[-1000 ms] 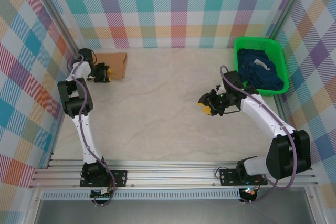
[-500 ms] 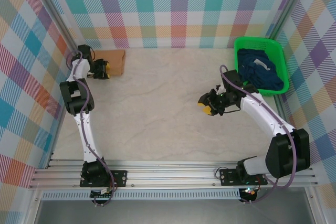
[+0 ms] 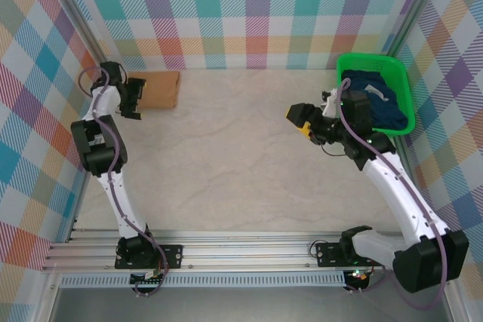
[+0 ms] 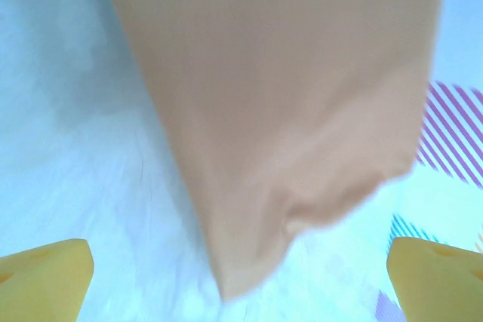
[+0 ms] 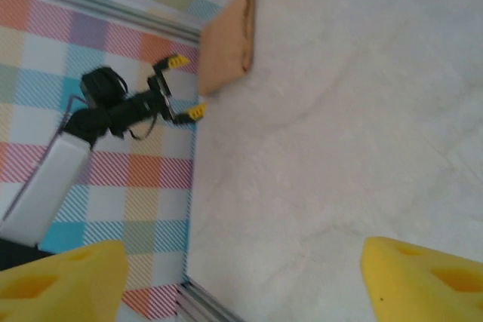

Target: Fold and stack the t-shirts

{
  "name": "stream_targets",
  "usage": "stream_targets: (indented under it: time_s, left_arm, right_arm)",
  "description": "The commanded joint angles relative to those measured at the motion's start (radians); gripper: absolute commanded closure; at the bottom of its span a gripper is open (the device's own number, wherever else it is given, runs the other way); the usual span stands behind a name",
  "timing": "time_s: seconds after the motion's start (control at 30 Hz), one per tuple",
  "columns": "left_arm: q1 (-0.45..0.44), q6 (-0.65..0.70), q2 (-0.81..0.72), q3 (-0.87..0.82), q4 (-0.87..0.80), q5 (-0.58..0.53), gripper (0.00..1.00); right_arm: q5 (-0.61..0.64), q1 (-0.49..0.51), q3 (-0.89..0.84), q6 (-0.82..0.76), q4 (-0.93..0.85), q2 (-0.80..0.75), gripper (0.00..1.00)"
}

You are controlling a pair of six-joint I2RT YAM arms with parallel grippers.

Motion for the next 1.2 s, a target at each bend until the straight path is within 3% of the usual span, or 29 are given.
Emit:
stream_targets:
  time_s: [0.0,0.17,0.33,0.43,0.5,0.67,0.77,0.87,1.0,1.17]
  left_arm:
    - [-0.061,0.179,-0.307,-0.098,-0.008,-0.116,0.00]
    - [-0.158,0.339,-0.626,-0.266,-0.094,-0.292,0.00]
    - [-0.289,0.551,-0.930,-0.477,-0.072,-0.612,0.00]
    - [-0.324,0.542,-1.077,-0.602,-0.069,-0.723,0.00]
    - [-0.335,0.449,-1.129,-0.676,-0.104,-0.798,0.00]
    - [-0.415,0.547,-1.162,-0.846,-0.101,-0.662,0.00]
    - [-0.423,0.487,-1.188,-0.926,-0.091,-0.681,0.00]
    - [-0.441,0.535,-1.291,-1.111,0.170,-0.746,0.00]
    - [-0.444,0.871,-1.385,-1.420,0.668,-0.631,0.00]
    - [-0.445,1.003,-1.281,-1.535,0.900,-0.621,0.00]
  right_arm:
    - [0.015,-0.011,0.034,-0.060,0.109,-0.002,0.00]
    - [0.100,-0.023,0.207,-0.129,-0.185,0.053,0.00]
    - [0.232,-0.030,0.215,-0.228,-0.274,-0.021,0.00]
    - [0.394,-0.030,0.235,-0.267,-0.390,-0.049,0.00]
    - [0.596,-0.030,0.215,-0.253,-0.468,-0.063,0.00]
    - [0.816,-0.031,-0.138,-0.472,-0.176,-0.235,0.00]
    - [0.885,-0.031,-0.376,-0.601,0.039,-0.349,0.00]
    - [0.920,-0.035,-0.508,-0.689,0.117,-0.374,0.00]
    - [0.909,-0.046,-0.604,-0.703,0.194,-0.346,0.00]
    - [0.888,-0.065,-0.633,-0.710,0.312,-0.231,0.00]
